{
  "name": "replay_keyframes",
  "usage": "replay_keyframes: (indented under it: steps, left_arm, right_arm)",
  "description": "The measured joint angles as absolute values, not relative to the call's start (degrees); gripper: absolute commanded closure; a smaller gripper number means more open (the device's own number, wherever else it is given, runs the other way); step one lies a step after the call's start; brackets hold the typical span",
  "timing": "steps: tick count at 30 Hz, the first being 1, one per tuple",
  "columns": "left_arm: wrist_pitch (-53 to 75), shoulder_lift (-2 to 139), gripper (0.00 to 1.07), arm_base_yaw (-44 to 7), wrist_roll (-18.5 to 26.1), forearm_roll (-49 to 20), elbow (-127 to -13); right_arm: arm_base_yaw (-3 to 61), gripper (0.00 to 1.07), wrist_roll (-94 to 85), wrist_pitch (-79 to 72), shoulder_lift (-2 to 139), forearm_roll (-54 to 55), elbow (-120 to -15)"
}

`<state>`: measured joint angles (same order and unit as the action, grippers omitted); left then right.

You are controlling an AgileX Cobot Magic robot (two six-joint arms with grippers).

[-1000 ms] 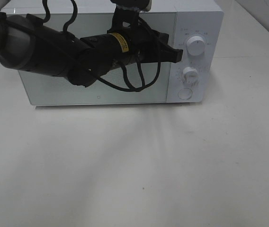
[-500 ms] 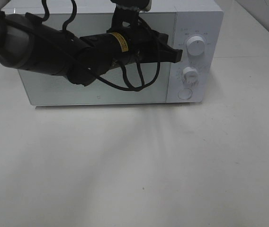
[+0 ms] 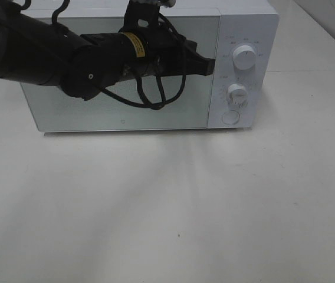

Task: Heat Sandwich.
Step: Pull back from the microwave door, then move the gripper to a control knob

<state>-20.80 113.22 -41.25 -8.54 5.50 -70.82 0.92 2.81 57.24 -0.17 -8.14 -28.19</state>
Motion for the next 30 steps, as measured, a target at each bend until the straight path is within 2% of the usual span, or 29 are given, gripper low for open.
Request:
replay_keyframes:
  steps: [9, 16, 18, 19, 20, 21, 23, 24, 25, 27, 30]
  left_arm:
    - [-18.8, 106.3, 1.07, -43.9, -8.5, 5.5, -62.7]
    - [-8.8, 101.1, 1.07, -45.3, -8.5, 5.2, -57.9]
    - [-5.4, 99.9, 0.99, -45.3, -8.5, 4.8, -57.4]
    - [-5.4, 99.9, 0.99, -45.3, -8.5, 4.8, -57.4]
    - [-1.8, 98.5, 0.9, -45.3, -8.5, 4.2, -57.1]
    - [0.0, 97.7, 0.68, -45.3, -8.5, 3.8, -57.1]
    - [3.4, 96.5, 0.42, -45.3, -8.5, 2.9, -57.0]
    - [3.4, 96.5, 0.42, -45.3, -8.5, 2.9, -57.0]
    - [6.7, 95.1, 0.17, -45.3, -8.5, 1.3, -57.0]
    - [10.1, 93.9, 0.05, -45.3, -8.5, 0.0, -57.0]
    - [14.4, 92.1, 0.05, -45.3, -8.5, -0.4, -57.0]
  right_arm:
    - [0.9, 0.32, 2.8, 57.2, -0.2, -8.1, -28.2]
    - [0.9, 0.32, 2.8, 57.2, -0.2, -8.1, -28.2]
    - [0.9, 0.32, 2.8, 57.2, -0.2, -8.1, -28.2]
    - [0.9, 0.32, 2.8, 57.2, -0.2, -8.1, -28.2]
    - [0.9, 0.32, 2.8, 57.2, -0.2, -8.1, -28.2]
    - [0.9, 0.32, 2.8, 57.2, -0.2, -8.1, -28.2]
    - [0.9, 0.32, 2.8, 57.2, -0.2, -8.1, -28.2]
    - [0.9, 0.32, 2.8, 57.2, -0.2, -8.1, -28.2]
    - [0.9, 0.32, 2.8, 57.2, -0.2, -8.1, -28.2]
    - [0.9, 0.32, 2.9, 57.2, -0.2, -8.1, -28.2]
    - [0.9, 0.32, 2.9, 57.2, -0.2, -8.1, -28.2]
